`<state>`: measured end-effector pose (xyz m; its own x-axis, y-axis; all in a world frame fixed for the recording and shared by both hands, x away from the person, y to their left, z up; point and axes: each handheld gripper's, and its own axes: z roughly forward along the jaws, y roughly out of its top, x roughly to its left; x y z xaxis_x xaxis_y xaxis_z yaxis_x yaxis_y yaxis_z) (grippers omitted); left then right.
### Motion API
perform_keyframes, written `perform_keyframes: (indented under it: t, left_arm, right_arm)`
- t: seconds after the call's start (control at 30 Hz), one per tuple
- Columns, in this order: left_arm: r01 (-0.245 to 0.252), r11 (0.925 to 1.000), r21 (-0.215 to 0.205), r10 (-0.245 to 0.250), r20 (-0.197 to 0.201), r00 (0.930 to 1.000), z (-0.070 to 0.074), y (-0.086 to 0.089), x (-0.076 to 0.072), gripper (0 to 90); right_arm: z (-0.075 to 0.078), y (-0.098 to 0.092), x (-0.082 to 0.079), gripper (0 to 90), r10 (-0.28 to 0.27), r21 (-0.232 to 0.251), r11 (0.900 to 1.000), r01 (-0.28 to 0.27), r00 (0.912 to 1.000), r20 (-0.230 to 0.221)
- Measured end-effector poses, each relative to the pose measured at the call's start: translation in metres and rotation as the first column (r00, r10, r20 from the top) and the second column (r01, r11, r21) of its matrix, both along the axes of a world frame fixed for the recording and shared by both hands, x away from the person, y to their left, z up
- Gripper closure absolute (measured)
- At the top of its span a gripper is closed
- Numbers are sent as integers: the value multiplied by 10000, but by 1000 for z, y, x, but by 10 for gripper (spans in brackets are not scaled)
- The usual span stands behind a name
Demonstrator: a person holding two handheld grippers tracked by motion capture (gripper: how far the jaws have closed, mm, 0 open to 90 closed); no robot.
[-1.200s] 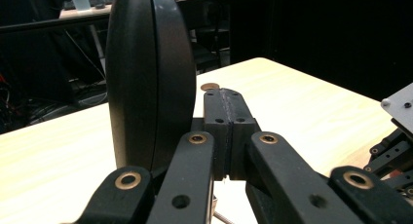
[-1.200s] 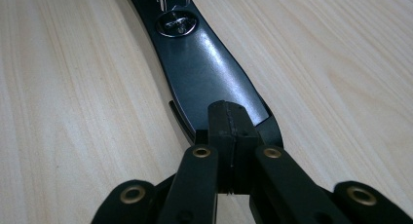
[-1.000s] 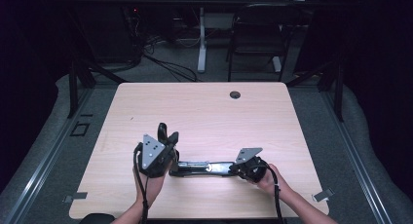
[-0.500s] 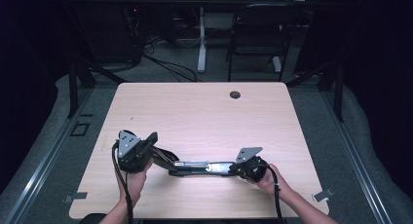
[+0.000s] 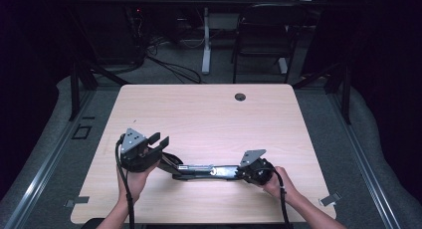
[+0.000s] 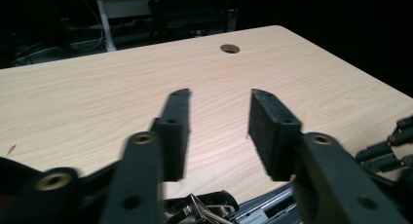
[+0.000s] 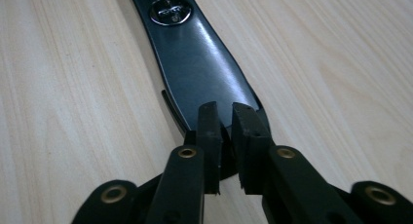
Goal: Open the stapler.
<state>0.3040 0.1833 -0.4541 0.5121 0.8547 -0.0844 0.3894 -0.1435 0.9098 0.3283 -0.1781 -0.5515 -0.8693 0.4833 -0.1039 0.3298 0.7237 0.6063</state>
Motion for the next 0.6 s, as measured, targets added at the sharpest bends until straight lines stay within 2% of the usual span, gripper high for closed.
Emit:
perform_keyframes:
  t: [0.17,0.2,0.3,0.33,0.4,0.5,0.6]
  left_arm:
    - [396,9990,216,-396,4,9992,6,5,1,388]
    - [454,9986,275,-453,-29,9990,7,5,0,369]
    - [559,9972,497,-561,21,9984,10,6,-2,287]
    - [588,9972,467,-591,40,9982,11,6,-3,269]
    - [765,9968,241,-767,44,9970,14,6,-5,211]
    - [895,9958,172,-899,275,9956,22,7,-12,163]
    - [912,9958,111,-917,584,9941,31,10,-21,151]
  right_arm:
    - [17,-12,9,654,-457,481,9977,476,9981,-403]
    - [21,-14,10,614,-611,441,9971,625,9976,-341]
    - [28,-21,13,465,-959,333,9946,986,9926,-748]
    - [30,-23,14,420,-1161,212,9928,1183,9896,-849]
    - [33,-29,14,376,-1170,252,9924,1201,9880,-1008]
    - [40,-37,12,307,-1379,294,9895,1418,9846,-1078]
    - [44,-46,11,266,-1585,285,9863,1628,9807,-1142]
